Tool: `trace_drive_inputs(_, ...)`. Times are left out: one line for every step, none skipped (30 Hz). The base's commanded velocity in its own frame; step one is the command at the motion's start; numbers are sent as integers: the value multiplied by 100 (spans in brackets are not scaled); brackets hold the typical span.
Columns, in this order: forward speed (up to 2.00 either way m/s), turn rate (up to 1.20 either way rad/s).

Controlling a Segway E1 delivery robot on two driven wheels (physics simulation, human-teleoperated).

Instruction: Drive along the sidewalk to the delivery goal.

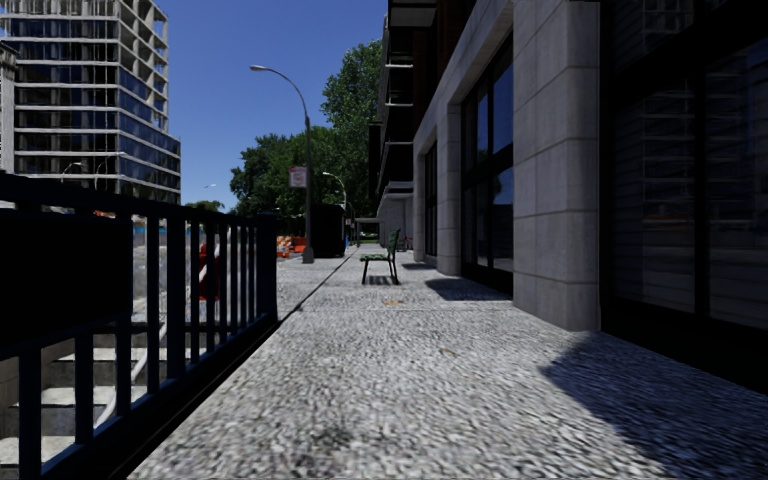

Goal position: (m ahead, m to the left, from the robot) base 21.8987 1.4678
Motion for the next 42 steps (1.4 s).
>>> trace_drive_inputs(200, 0)
trace_drive_inputs(200, 0)
trace_drive_inputs(200, 0)
trace_drive_inputs(200, 0)
trace_drive_inputs(200, 0)
trace_drive_inputs(200, 0)
trace_drive_inputs(200, 0)
trace_drive_inputs(200, 0)
trace_drive_inputs(200, 0)
trace_drive_inputs(200, 0)
trace_drive_inputs(200, 0)
trace_drive_inputs(200, 0)
trace_drive_inputs(200, 0)
trace_drive_inputs(200, 0)
trace_drive_inputs(200, 0)
trace_drive_inputs(200, 0)
trace_drive_inputs(200, 0)
trace_drive_inputs(200, 0)
trace_drive_inputs(200, 0)
trace_drive_inputs(200, 0)
trace_drive_inputs(200, 0)
trace_drive_inputs(200, 0)
trace_drive_inputs(200, 0)
trace_drive_inputs(200, 0)
trace_drive_inputs(200, 0)
trace_drive_inputs(200, 0)
trace_drive_inputs(200, 0)
trace_drive_inputs(200, 0)
trace_drive_inputs(200, 0)
trace_drive_inputs(200, 0)
trace_drive_inputs(200, 0)
trace_drive_inputs(200, 0)
trace_drive_inputs(200, 2)
trace_drive_inputs(200, 5)
trace_drive_inputs(200, 11)
trace_drive_inputs(200, 16)
trace_drive_inputs(200, 17)
trace_drive_inputs(200, 17)
trace_drive_inputs(200, 17)
trace_drive_inputs(200, 18)
trace_drive_inputs(200, 19)
trace_drive_inputs(200, 21)
